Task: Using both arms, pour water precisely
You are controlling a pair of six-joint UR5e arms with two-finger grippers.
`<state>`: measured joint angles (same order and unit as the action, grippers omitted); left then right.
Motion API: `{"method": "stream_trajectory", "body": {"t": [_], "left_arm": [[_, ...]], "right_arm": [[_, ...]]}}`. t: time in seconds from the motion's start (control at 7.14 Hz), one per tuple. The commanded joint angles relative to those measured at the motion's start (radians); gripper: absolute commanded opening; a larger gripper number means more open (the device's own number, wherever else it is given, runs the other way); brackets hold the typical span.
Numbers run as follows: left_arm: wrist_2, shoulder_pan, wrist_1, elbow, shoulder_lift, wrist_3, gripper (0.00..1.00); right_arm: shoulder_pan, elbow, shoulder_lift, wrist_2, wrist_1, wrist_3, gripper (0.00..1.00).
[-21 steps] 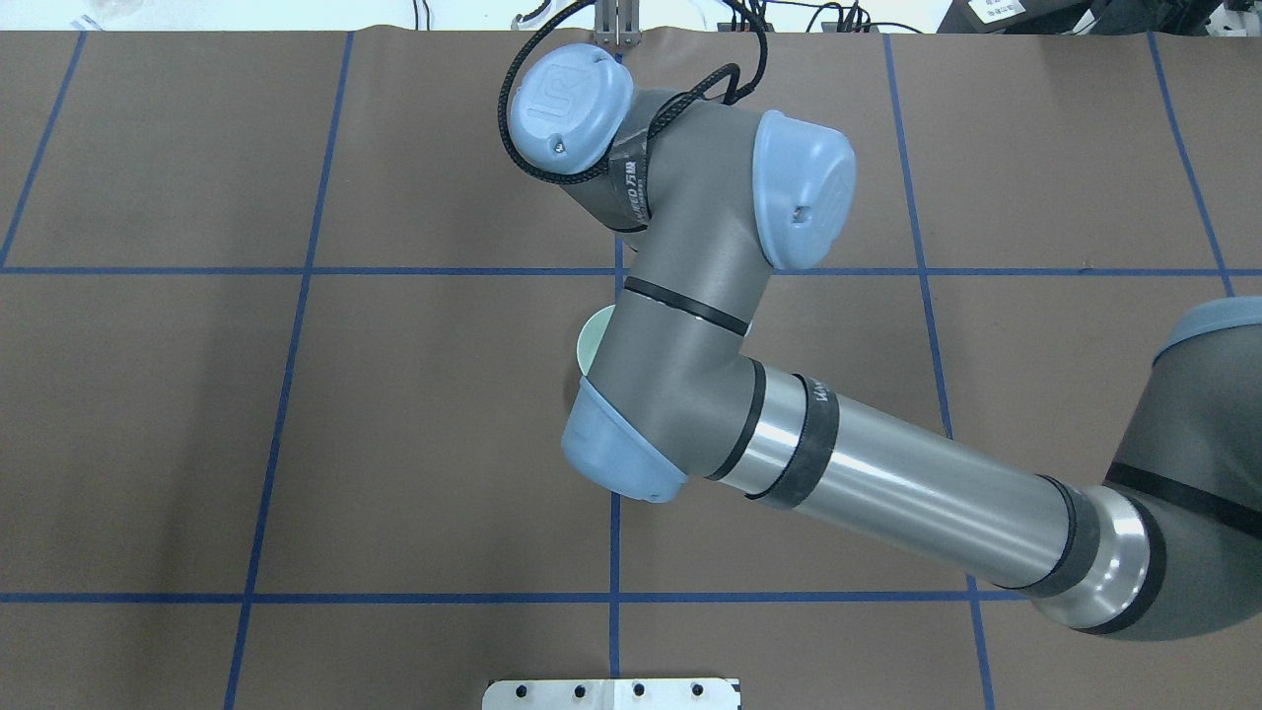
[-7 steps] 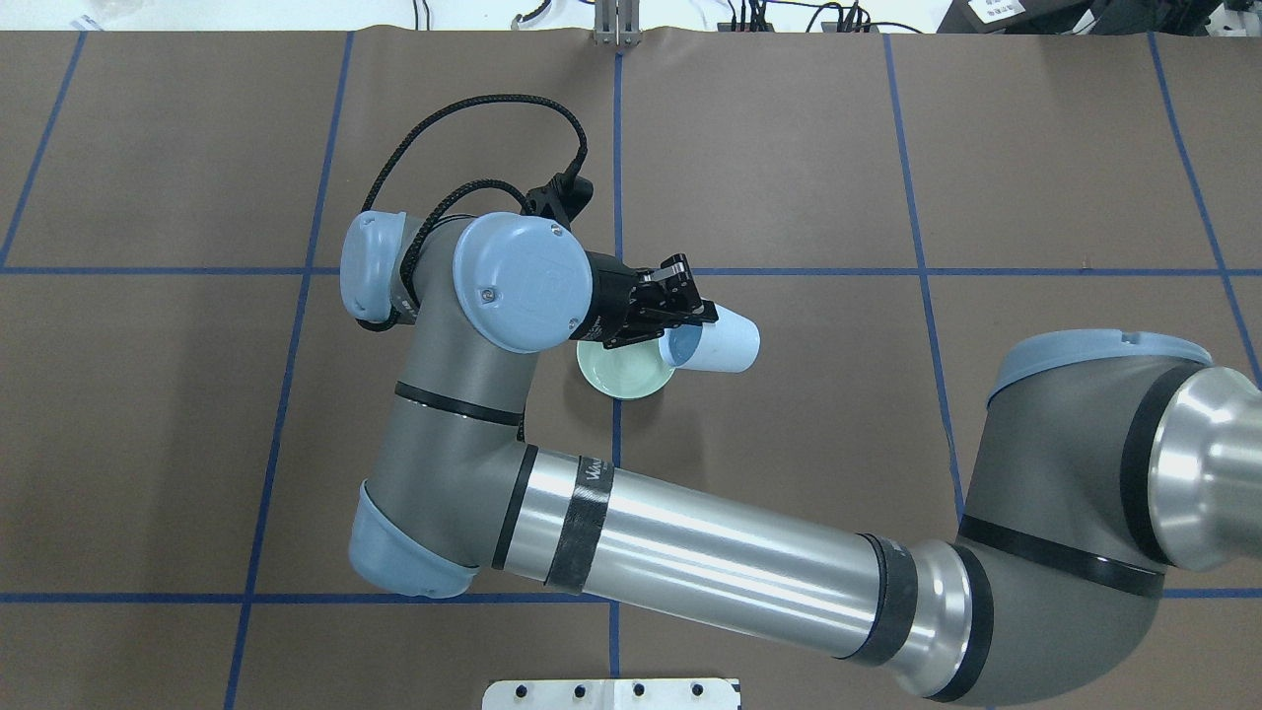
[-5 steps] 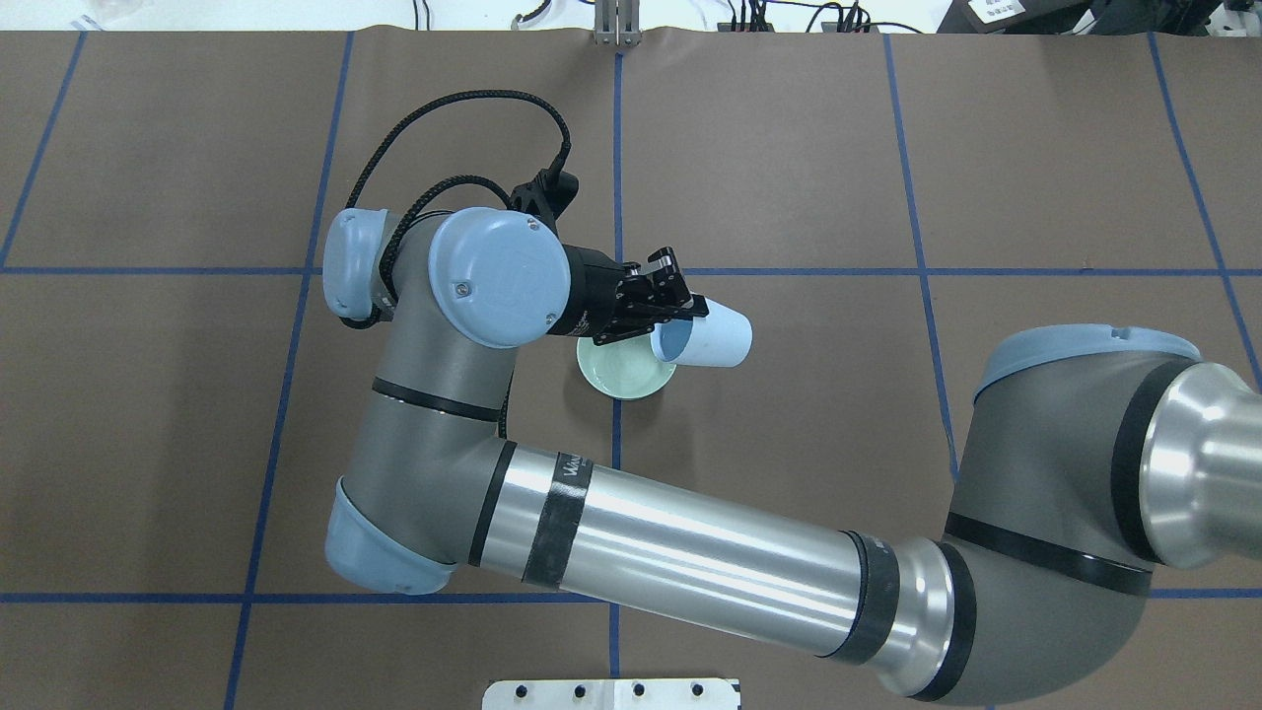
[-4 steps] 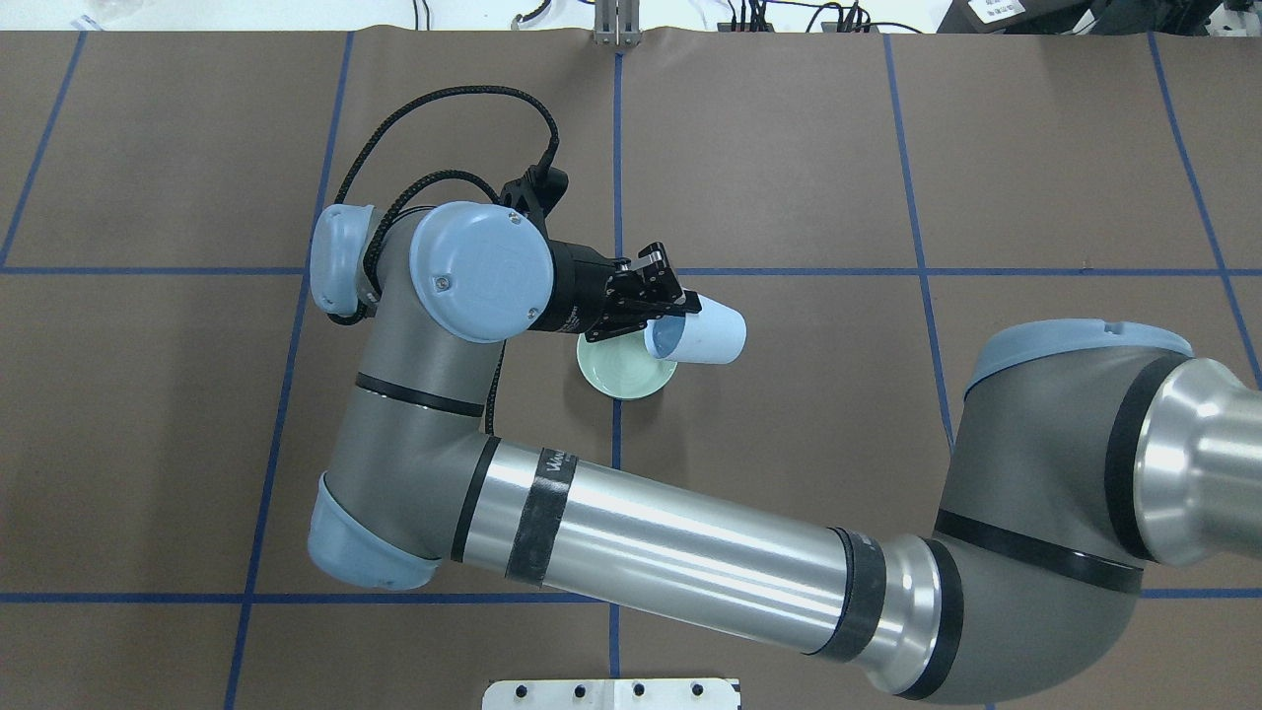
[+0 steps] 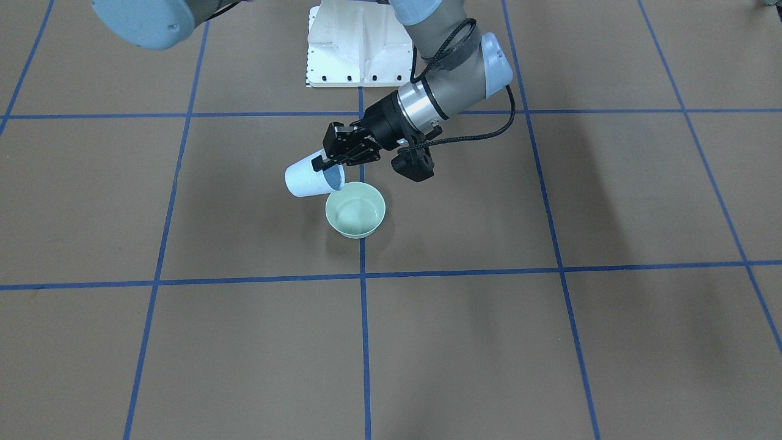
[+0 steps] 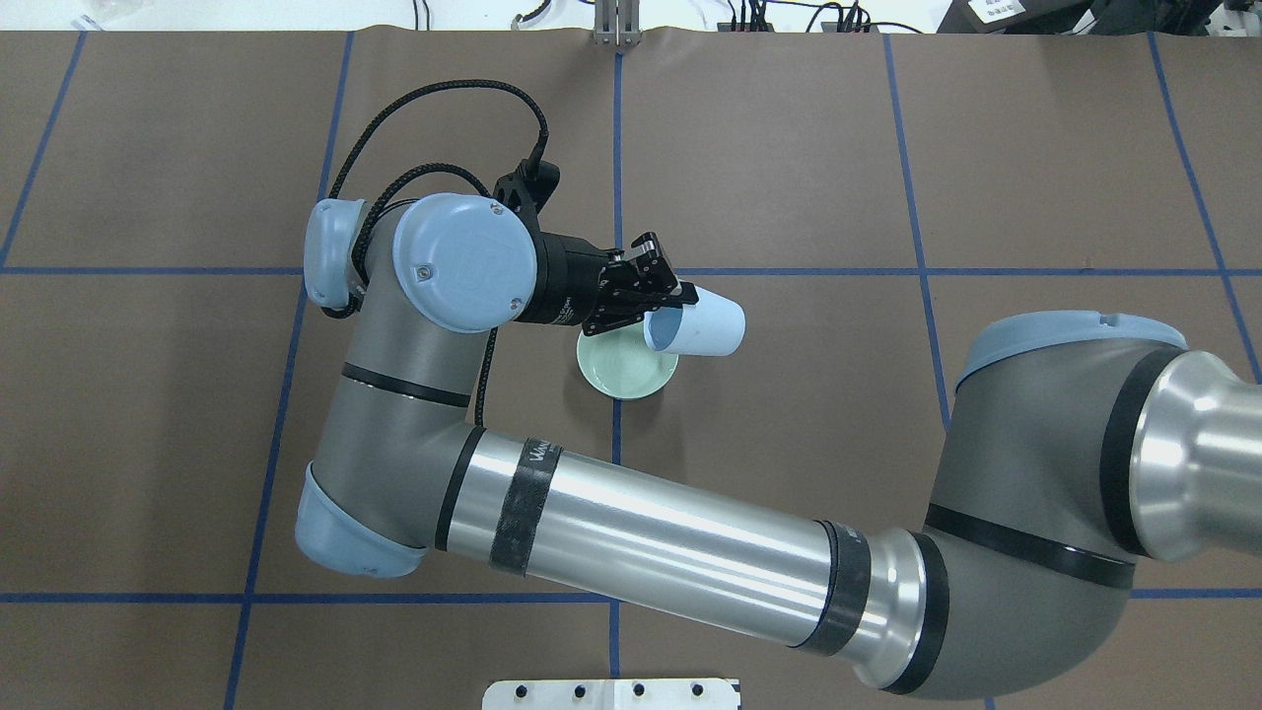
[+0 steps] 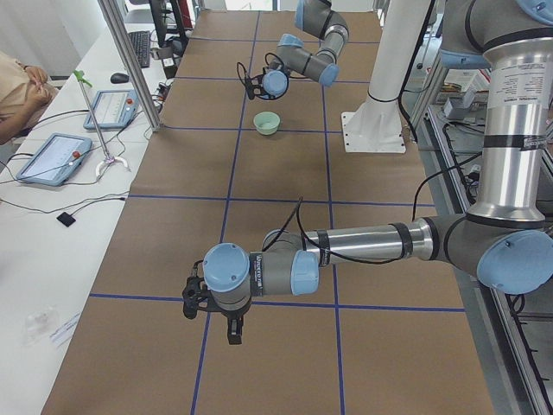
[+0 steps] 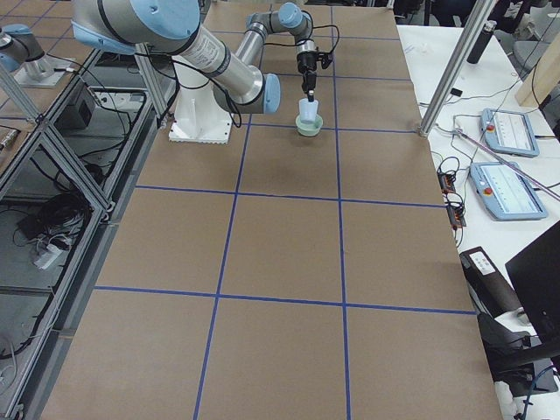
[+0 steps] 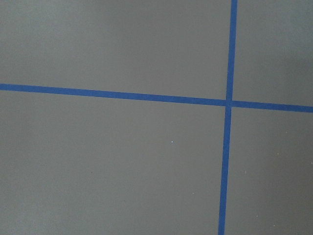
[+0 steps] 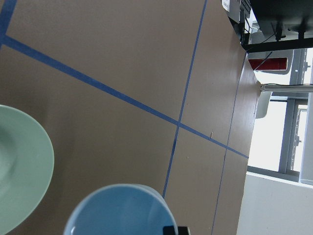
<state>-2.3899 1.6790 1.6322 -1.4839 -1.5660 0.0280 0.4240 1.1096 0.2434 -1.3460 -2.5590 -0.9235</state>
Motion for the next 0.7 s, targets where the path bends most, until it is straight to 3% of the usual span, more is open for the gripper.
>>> {"method": "stream_trajectory", "body": {"t": [0.0,0.56], "left_arm": [[0.0,0.001,0.0,0.008,0.001,0.001,1.0],[0.0,0.001,0.0,0.014,0.001,0.001,1.0]], "right_arm": [[0.007,-0.048,-0.021,-0.001,-0.001,0.002,0.0],[0.013,-0.143,-0.061,-0.009,-0.001,-0.002,0.0]]}}
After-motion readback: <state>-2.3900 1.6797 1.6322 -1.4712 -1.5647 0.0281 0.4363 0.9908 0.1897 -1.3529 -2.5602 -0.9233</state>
